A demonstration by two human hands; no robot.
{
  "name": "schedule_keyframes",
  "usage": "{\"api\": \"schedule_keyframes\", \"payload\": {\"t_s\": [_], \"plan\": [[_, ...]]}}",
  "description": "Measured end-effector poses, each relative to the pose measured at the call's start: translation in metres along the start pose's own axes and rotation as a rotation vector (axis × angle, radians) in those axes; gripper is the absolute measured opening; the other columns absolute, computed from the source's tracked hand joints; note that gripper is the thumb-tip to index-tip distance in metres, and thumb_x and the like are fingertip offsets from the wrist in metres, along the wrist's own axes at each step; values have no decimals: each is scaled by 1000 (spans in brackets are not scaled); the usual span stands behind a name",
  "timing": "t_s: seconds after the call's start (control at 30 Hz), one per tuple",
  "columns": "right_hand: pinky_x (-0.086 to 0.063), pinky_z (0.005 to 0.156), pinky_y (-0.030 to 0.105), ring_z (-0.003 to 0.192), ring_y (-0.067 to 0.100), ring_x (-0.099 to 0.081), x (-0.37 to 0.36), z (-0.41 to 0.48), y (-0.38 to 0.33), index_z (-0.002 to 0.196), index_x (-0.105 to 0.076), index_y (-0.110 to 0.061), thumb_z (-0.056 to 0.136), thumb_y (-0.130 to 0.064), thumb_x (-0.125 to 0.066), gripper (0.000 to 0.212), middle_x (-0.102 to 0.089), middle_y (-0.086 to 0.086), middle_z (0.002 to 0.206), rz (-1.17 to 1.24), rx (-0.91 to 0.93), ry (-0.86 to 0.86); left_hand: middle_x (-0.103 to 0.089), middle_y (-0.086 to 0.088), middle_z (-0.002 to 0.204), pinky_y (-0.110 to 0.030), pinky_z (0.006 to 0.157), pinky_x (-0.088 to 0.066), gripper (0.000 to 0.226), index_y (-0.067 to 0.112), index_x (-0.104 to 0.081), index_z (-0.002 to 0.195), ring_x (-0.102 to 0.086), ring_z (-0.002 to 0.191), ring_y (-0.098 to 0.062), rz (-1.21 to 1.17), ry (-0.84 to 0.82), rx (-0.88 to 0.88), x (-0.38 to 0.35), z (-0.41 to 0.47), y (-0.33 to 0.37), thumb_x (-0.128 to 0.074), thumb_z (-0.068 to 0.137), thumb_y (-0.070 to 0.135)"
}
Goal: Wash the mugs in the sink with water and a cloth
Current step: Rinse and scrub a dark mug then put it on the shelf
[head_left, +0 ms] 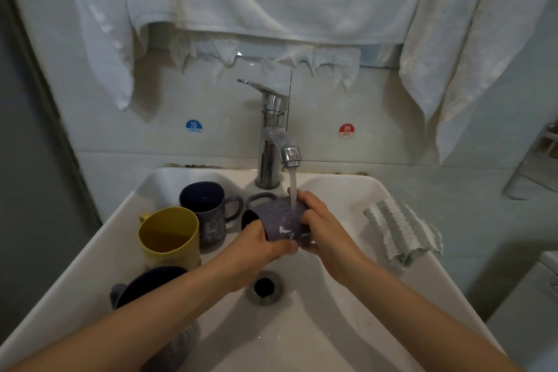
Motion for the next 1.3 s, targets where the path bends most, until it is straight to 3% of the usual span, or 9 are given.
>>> {"api": "schedule_keyframes", "payload": {"t_s": [0.1, 0.23, 0.4, 0.57, 0.8, 0.97, 1.07, 1.13, 1.3], "plan": [[-49, 93, 33, 126, 23, -42, -3, -2, 0, 120, -42, -40, 88, -7, -46, 46, -22, -6, 149, 11, 55, 9, -66, 9, 107, -22, 85, -52, 47, 35, -54, 107, -63, 102, -9, 13, -14, -20, -3, -2, 3, -57, 86, -7], [-49, 95, 38, 130, 26, -37, -4, 1, 1, 106, -41, -46, 80, -1, -54, 53, -13, -9, 151, 49, 66, 68, -64, 8, 113, -21, 85, -52, 47, 27, -51, 123, -62, 103, -5, 31, -10, -34, -5, -1, 3, -59, 86, -1], [-45, 100, 47, 136, 30, -27, 2, 7, 7, 120, -43, -39, 77, 8, -51, 65, -8, -3, 154, 46, 78, 245, -61, 16, 109, -12, 78, -50, 46, 31, -47, 123, -61, 95, 9, 78, -31, -26, -11, -1, -1, -59, 88, 3], [-48, 95, 35, 130, 27, -36, 0, 6, 4, 113, -45, -34, 80, 14, -40, 58, -18, -2, 151, 124, 54, 157, -63, 12, 110, -14, 80, -49, 45, 31, -50, 118, -61, 100, 1, 60, -43, -14, -8, -1, -1, -55, 88, -3], [-46, 99, 43, 132, 29, -35, -5, 9, 6, 111, -38, -40, 80, -2, -54, 52, -12, -2, 152, -20, 64, 159, -63, 16, 104, -9, 73, -48, 43, 31, -50, 117, -62, 91, 10, 69, -49, -26, -10, -1, -1, -55, 89, -2], [-49, 79, 25, 132, 28, -34, -4, 6, 2, 110, -42, -37, 82, 11, -43, 55, -13, -5, 153, 104, 44, 138, -63, 19, 103, -8, 73, -47, 44, 29, -51, 119, -62, 93, 9, 85, -22, -22, -7, -1, 0, -54, 89, -3], [-49, 89, 32, 135, 29, -32, -3, 7, 1, 107, -45, -38, 81, 13, -43, 57, -9, -2, 156, 158, 63, 192, -62, 18, 108, -7, 72, -47, 47, 25, -47, 127, -60, 94, 12, 101, -26, -36, -8, -1, 1, -54, 89, -1], [-51, 83, 30, 134, 30, -34, -4, 7, 0, 99, -48, -41, 80, 14, -44, 59, -9, 0, 156, 202, 67, 227, -60, 21, 108, -6, 72, -47, 47, 28, -46, 128, -59, 92, 15, 99, -31, -43, -11, -2, 1, -55, 90, 2], [-49, 56, 9, 124, 24, -42, -5, 7, 0, 135, -42, -22, 81, 17, -48, 67, -15, 2, 155, 262, 79, 267, -62, 20, 110, -10, 79, -48, 41, 36, -50, 115, -59, 101, 9, 104, -39, -50, -14, 0, 2, -55, 91, 3]]}}
Point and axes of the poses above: each hand's wrist, its own z-axis towards the middle knuckle, its own x-axis out of the back of the hand, y = z × x, the point moved 8 cm from there along z, towards the middle knuckle
